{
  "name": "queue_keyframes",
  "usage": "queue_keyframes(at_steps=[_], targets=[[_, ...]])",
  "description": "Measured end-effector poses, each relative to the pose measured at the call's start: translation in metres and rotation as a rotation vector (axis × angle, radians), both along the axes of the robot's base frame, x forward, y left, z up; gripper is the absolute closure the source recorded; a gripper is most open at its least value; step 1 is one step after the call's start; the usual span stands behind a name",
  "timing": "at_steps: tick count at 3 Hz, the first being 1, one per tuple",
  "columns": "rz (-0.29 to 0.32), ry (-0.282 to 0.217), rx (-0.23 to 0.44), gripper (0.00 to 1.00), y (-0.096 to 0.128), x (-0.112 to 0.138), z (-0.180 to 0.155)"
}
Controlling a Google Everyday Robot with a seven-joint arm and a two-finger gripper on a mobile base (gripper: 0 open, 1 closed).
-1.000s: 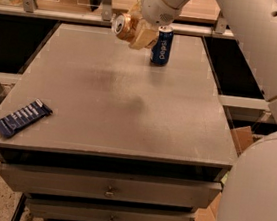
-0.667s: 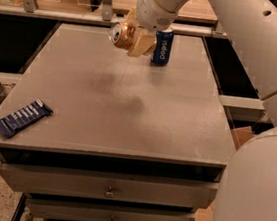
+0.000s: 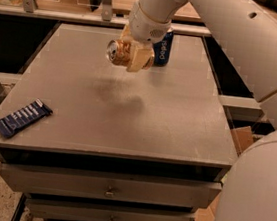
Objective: Knock orange can over
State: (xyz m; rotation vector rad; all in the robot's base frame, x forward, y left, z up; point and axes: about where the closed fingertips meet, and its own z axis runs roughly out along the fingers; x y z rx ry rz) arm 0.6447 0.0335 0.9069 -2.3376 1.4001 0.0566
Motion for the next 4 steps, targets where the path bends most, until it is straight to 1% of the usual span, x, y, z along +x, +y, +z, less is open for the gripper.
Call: queue_keyframes(at_steps=[1, 2, 3, 4], targets=[[-0.017, 0.017, -0.043, 0.82, -0.003, -0.011, -0.012], [-0.031, 0.034, -0.091, 0.59, -0.003, -0.021, -0.026], [-0.033, 0.049, -0.123, 0.36, -0.002, -0.03, -0.039], [-0.032, 0.077, -0.165, 0.13, -0.004, -0.039, -0.054]])
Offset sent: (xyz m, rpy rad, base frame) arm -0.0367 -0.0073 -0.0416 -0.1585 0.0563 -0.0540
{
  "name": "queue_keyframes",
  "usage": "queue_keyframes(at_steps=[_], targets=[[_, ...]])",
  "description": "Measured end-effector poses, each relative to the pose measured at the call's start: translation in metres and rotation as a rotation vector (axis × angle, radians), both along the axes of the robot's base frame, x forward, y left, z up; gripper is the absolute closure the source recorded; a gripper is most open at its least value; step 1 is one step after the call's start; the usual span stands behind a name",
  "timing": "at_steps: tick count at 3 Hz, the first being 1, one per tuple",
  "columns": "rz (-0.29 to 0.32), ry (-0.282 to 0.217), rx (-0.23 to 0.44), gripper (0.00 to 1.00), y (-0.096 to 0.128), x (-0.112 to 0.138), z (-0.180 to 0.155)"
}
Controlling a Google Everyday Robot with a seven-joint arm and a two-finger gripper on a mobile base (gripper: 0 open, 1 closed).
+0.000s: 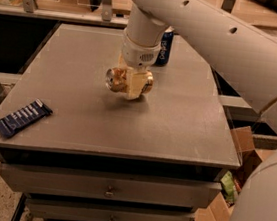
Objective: Knock orange can over
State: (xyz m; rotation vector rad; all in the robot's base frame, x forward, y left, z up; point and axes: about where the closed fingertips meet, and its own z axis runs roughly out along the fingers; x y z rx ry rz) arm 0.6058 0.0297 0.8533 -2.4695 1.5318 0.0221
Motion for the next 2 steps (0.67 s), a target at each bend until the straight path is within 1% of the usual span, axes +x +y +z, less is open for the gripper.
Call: queue_keyframes(at_steps=[1, 2], targets=[[-0.007, 0.021, -0.048, 0.0, -0.0073, -0.0066, -0.0077], [-0.007, 0.021, -0.048, 0.0, -0.0072, -0.0065, -0.0077]])
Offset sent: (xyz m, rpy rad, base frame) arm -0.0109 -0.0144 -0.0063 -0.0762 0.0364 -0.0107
